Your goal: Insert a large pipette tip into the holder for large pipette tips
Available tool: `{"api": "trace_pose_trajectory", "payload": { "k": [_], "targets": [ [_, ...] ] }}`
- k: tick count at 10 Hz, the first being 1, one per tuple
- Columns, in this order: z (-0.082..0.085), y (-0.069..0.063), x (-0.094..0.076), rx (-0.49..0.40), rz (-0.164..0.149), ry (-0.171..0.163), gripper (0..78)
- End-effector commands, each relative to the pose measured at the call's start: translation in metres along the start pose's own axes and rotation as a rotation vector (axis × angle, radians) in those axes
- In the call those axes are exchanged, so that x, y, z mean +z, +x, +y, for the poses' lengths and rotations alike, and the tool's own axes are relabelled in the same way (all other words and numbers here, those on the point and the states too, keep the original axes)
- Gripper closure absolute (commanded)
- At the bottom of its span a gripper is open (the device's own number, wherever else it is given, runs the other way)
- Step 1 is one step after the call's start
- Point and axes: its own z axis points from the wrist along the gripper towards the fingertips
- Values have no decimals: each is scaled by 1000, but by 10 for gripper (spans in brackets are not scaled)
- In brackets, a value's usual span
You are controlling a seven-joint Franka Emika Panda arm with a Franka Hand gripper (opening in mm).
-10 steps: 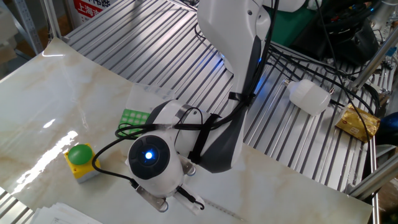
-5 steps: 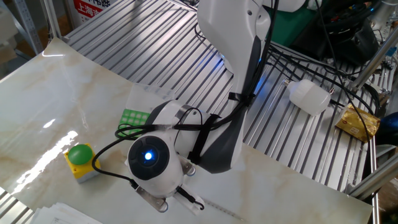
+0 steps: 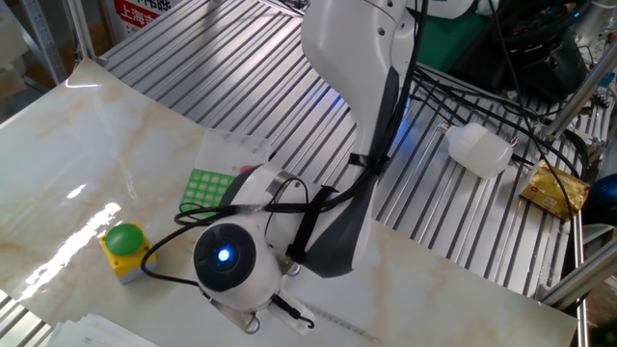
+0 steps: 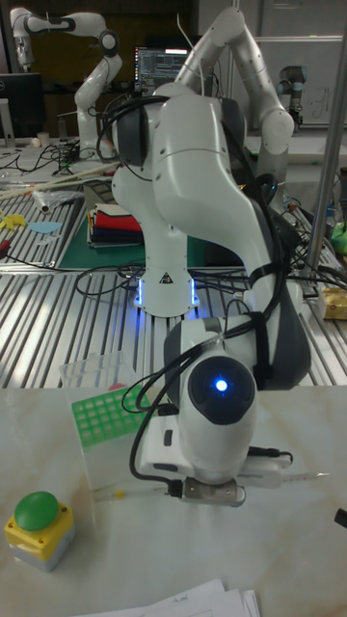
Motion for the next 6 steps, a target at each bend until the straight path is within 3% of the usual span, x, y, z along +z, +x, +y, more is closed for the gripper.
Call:
{"api": "trace_pose_trajectory", "payload": {
  "k": [1,6],
  "targets": [
    [0,-1,-1,-4,-2,-1,1],
    [0,-6,2,-19,7,-6,1]
  ]
}}
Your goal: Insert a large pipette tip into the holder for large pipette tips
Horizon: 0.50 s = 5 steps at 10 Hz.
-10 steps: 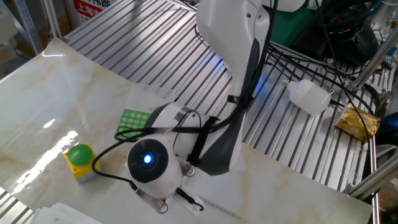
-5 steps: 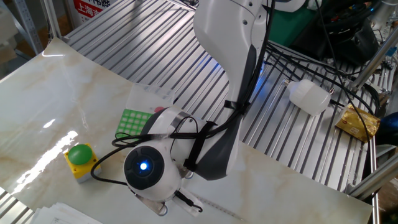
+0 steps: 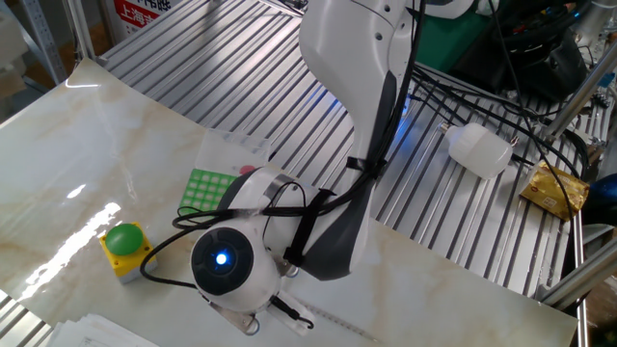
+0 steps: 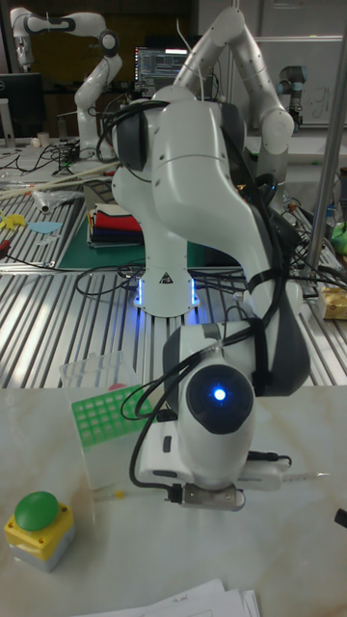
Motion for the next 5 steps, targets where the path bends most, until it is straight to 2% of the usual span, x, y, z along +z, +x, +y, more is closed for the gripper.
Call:
{"api": "trace_pose_trajectory", "payload": {
  "k": [1,5],
  "targets": [
    [0,-5,0,-8,6,-6,1],
    [-1,-7,7,-25,10,-14,1]
  ]
}}
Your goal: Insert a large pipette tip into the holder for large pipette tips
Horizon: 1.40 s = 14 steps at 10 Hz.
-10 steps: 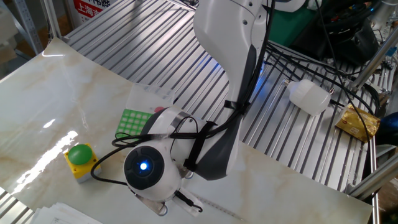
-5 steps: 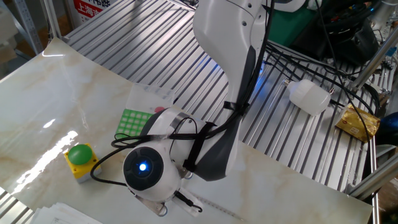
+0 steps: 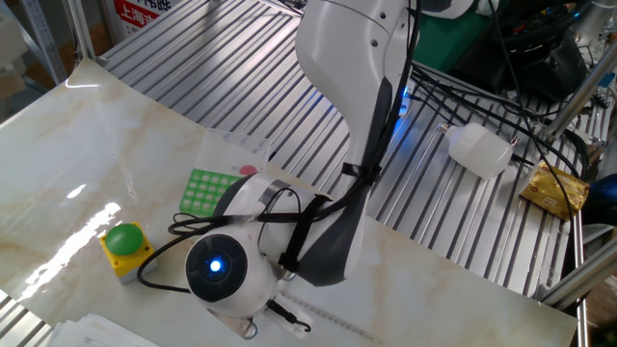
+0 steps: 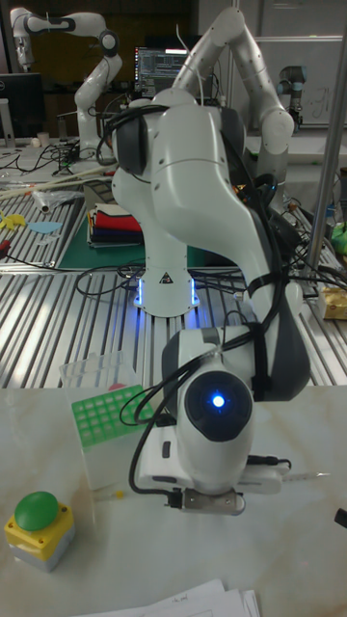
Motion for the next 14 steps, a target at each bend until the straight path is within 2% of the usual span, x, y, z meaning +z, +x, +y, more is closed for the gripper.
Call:
{"api": "trace_pose_trajectory", "payload": {
  "k": [1,12,14],
  "targets": [
    [0,-1,0,-19,8,-18,1],
    [-1,-2,7,-25,57,-21,1],
    [-1,-2,7,-27,58,-20,1]
  ]
}}
